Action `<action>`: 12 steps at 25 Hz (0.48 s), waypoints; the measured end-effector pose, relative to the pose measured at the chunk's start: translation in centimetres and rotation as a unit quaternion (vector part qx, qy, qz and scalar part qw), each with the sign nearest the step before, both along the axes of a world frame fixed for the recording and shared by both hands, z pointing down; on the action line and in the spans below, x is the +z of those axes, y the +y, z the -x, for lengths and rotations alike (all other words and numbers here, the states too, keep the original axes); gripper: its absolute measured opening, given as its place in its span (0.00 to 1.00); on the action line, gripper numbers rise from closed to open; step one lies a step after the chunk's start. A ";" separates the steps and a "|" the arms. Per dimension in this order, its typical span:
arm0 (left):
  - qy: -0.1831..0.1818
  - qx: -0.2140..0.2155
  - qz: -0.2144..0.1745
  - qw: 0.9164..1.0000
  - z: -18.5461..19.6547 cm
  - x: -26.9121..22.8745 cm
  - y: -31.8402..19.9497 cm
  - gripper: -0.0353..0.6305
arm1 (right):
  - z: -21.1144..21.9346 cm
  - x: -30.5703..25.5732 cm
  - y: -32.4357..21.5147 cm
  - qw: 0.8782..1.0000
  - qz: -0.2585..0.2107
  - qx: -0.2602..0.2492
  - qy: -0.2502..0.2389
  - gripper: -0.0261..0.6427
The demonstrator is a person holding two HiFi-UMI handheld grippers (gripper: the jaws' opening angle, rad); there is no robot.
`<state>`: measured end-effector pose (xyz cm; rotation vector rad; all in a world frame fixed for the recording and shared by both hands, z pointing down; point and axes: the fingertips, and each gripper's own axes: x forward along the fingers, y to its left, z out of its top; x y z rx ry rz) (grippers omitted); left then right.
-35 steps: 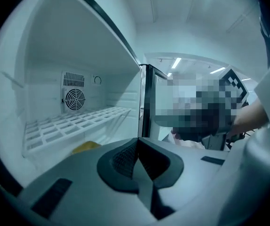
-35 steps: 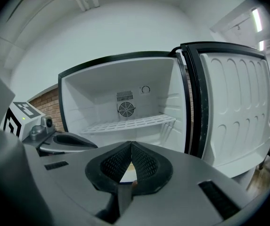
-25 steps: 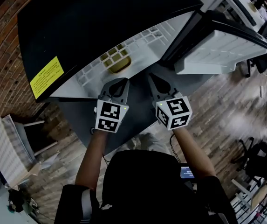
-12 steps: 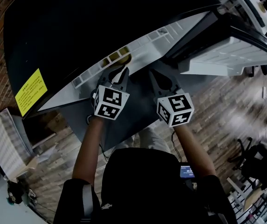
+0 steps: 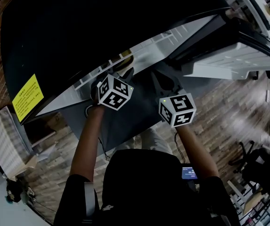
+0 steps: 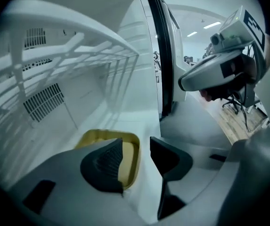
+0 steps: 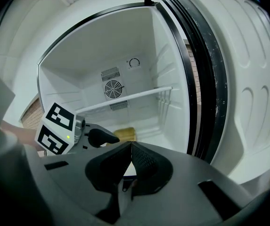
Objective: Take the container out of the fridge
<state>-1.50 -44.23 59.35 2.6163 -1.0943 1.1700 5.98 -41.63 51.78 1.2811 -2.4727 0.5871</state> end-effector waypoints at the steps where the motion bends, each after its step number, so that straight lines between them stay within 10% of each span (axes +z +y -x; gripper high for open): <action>1: -0.013 0.008 0.001 1.000 0.0 0.4 0.0 0.32 | 0.0 0.1 0.0 1.000 0.001 -0.001 0.000 0.10; 12: -0.134 0.056 -0.028 0.989 -0.1 3.3 -0.6 0.33 | 0.0 0.3 0.2 1.000 0.006 0.000 -0.002 0.10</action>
